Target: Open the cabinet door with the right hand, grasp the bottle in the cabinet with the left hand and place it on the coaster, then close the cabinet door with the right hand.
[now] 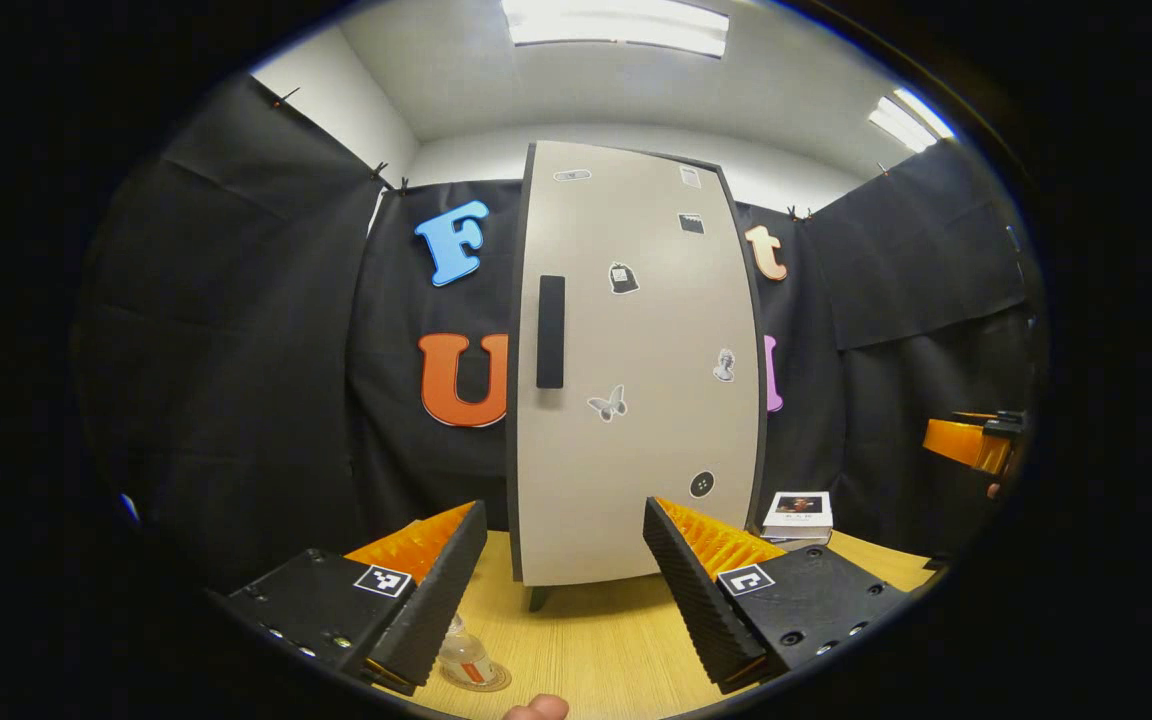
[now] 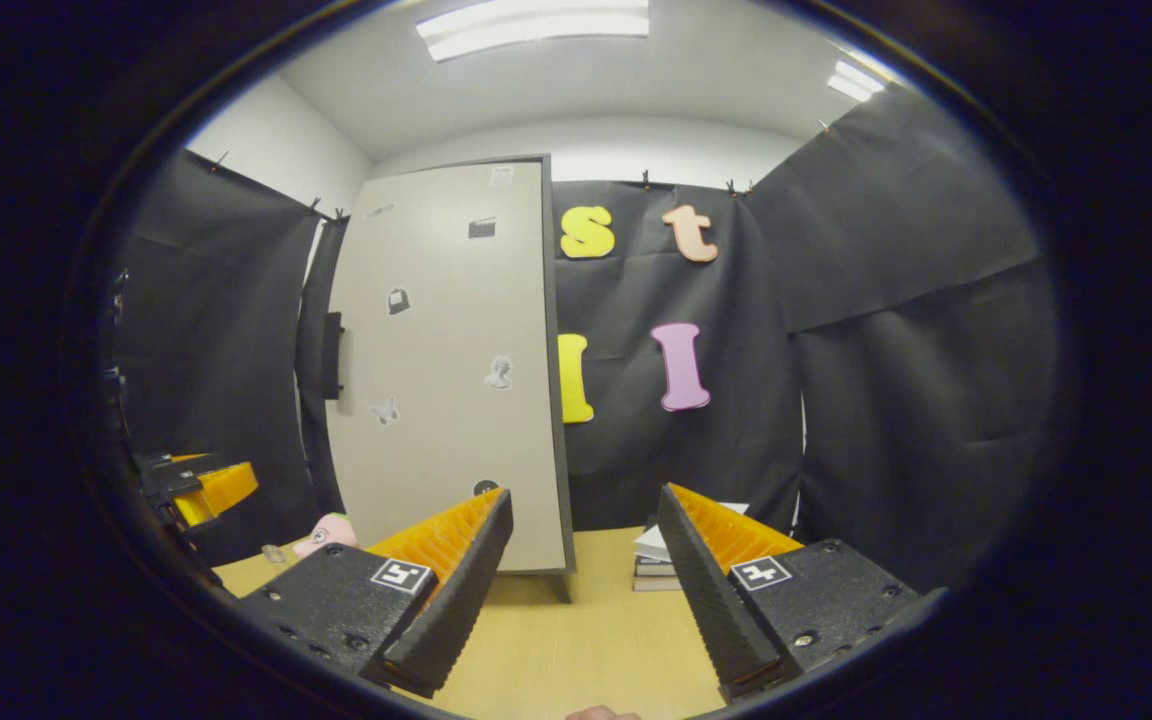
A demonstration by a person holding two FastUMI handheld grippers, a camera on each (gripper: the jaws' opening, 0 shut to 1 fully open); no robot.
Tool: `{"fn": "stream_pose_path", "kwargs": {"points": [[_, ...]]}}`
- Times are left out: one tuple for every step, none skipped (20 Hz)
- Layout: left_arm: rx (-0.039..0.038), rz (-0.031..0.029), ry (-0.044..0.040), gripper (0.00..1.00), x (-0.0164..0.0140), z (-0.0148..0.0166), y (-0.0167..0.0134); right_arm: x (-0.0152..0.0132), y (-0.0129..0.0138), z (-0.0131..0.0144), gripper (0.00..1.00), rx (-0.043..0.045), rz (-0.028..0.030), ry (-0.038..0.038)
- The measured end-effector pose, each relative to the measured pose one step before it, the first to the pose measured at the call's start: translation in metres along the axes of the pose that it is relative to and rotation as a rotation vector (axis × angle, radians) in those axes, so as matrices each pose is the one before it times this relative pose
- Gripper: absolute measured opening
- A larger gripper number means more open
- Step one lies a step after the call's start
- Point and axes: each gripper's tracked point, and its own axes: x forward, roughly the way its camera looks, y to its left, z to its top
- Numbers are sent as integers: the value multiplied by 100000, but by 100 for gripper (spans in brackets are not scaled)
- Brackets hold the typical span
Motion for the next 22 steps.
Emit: {"fn": "stream_pose_path", "kwargs": {"points": [[59, 71, -76, 95, -6, 29, 12, 177, -297, -323, 94, 62, -1105, 1127], [-74, 14, -286, 95, 7, 111, -28, 72, -169, 25, 94, 389, -260, 255], [-285, -175, -546, 95, -4, 221, -141, 116, 62, 232, 94, 787, -36, -626], [-255, -385, -344, 95, -87, 174, -40, -60, 18, 154, 92, 1022, -2, -264], [-225, -398, 134, 95, -102, -119, -149, -96, 96, -50, 94, 1118, 480, -89], [-89, -330, 165, 95, -117, -27, -77, -127, -31, 45, 94, 828, -33, -87], [95, -163, 25, 95, -259, -43, 7, -82, -64, 67, 94, 381, -180, -300], [217, -164, -7, 95, -113, -23, 22, -122, -64, 95, 94, 129, -111, -567], [157, -133, -14, 95, -118, -51, -51, -166, -14, -81, 94, -138, -209, -108], [62, -7, 91, 95, -36, 19, -35, -68, 72, -59, 94, -292, 358, -9], [-46, 6, 75, 95, -81, 66, -56, -72, 72, -110, 94, -307, 218, 316], [-44, -46, -57, 95, -52, 47, -51, 18, 70, -47, 94, -40, 253, 134], [-27, 64, -158, 95, -22, 16, 26, 27, 131, -62, 94, 139, 475, 308], [-62, -58, -263, 95, -59, 71, 35, 135, 147, 25, 94, 242, 328, 256], [-96, -81, -41, 95, 111, -9, -131, -2, 216, -10, 94, 257, 444, -77], [-103, -170, -85, 95, -3, 58, -74, 149, 134, 33, 94, 90, 250, 129], [-59, -143, -126, 95, -105, 11, 29, -49, 80, -59, 94, -80, 232, 53], [-20, -10, 5, 95, -12, -91, 5, -15, 51, -49, 94, -208, 128, 320], [-41, 9, -12, 95, 20, 49, 12, 53, -5, -59, 94, -224, 62, 172], [-50, 139, -10, 95, -13, -6, 40, 63, 34, 60, 94, -175, 102, 101], [-30, 157, -54, 95, 36, -22, 89, 4, 45, -56, 94, -170, -61, 13], [1, 44, -36, 95, -31, 10, -14, 58, -29, 62, 94, -56, -88, -154]]}}
